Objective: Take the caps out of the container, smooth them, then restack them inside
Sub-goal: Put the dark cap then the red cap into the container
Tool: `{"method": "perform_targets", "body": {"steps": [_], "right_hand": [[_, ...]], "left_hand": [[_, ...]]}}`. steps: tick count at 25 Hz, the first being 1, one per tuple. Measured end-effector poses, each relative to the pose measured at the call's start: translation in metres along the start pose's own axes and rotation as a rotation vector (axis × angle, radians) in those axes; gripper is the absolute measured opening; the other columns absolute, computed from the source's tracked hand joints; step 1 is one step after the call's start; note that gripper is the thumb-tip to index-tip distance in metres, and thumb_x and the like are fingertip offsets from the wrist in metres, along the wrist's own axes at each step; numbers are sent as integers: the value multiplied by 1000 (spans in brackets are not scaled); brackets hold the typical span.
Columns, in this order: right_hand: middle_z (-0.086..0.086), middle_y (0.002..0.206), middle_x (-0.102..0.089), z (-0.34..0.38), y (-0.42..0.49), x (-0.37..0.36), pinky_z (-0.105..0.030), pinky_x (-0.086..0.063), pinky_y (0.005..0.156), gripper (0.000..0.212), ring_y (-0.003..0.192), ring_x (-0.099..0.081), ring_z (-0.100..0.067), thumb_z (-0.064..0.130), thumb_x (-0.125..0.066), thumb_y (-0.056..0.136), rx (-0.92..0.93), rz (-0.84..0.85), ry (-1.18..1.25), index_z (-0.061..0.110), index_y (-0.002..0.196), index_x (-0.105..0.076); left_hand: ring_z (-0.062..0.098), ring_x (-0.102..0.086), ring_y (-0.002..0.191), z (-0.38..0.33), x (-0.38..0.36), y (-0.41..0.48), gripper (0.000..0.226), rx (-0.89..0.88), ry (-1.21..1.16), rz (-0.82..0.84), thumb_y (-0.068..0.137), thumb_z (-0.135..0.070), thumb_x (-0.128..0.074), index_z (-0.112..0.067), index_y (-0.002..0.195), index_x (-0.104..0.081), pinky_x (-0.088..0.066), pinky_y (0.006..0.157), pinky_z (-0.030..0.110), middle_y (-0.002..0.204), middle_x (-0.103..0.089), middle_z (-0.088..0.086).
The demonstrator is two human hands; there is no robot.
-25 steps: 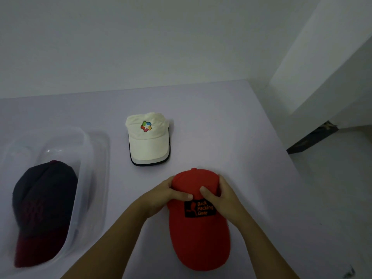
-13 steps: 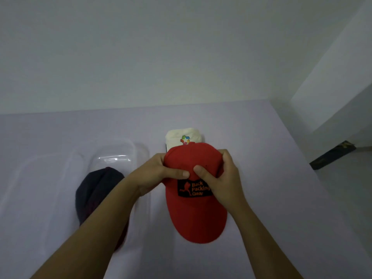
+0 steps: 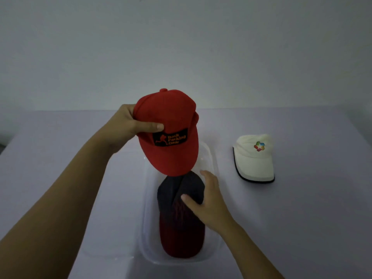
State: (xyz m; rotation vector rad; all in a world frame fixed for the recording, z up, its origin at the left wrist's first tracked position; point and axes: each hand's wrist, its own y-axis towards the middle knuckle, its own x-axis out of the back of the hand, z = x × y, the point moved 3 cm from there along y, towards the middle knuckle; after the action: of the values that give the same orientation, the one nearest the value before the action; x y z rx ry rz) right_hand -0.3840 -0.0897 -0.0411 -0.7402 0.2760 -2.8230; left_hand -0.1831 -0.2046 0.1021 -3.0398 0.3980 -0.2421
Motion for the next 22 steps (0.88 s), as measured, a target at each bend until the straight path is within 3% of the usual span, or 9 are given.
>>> {"method": "perform_targets", "body": {"steps": [2,5,10,14,19,22], "right_hand": [[1,157,3,-1,17,-20,-41,-18,118,118,145,-3,-18,50,-76,67,-116,164,-83,24,147,8],[-4,153,-12,0,35,-25,-46,-26,114,138,140,-18,-25,45,-87,52,-194,212,-164,31,145,14],[7,130,-22,9,17,-21,-43,-37,106,127,123,-34,-16,51,-84,50,-34,161,-275,53,137,10],[13,132,-13,14,-5,-21,-34,-29,111,120,126,-25,-11,54,-77,60,76,121,-330,58,126,22],[17,143,-4,11,-19,-24,-35,-17,117,111,135,-11,-7,60,-69,66,90,68,-307,64,122,27],[18,150,-12,0,-26,-27,-45,-3,117,103,136,-12,-3,79,-51,65,122,-145,-417,53,135,20]], "left_hand": [[14,-72,90,5,12,3,45,-8,-4,-23,53,-16,-80,-19,97,-72,-56,73,21,91,-77,-6],[13,-72,88,16,20,8,44,-16,-1,-43,59,-9,-78,-16,102,-70,-57,71,20,90,-77,-6],[10,-72,84,37,19,22,37,-7,-36,-55,67,-1,-77,-22,97,-70,-56,69,18,84,-76,-11],[15,-72,85,65,-6,28,31,99,-19,76,69,-2,-76,-17,95,-72,-58,71,22,86,-77,-4],[16,-72,83,119,-35,12,23,354,30,295,72,-2,-75,-13,92,-73,-57,73,23,88,-76,2],[13,-70,71,137,-46,0,18,466,-36,307,77,5,-66,-10,86,-71,-55,63,21,76,-75,-1]]}}
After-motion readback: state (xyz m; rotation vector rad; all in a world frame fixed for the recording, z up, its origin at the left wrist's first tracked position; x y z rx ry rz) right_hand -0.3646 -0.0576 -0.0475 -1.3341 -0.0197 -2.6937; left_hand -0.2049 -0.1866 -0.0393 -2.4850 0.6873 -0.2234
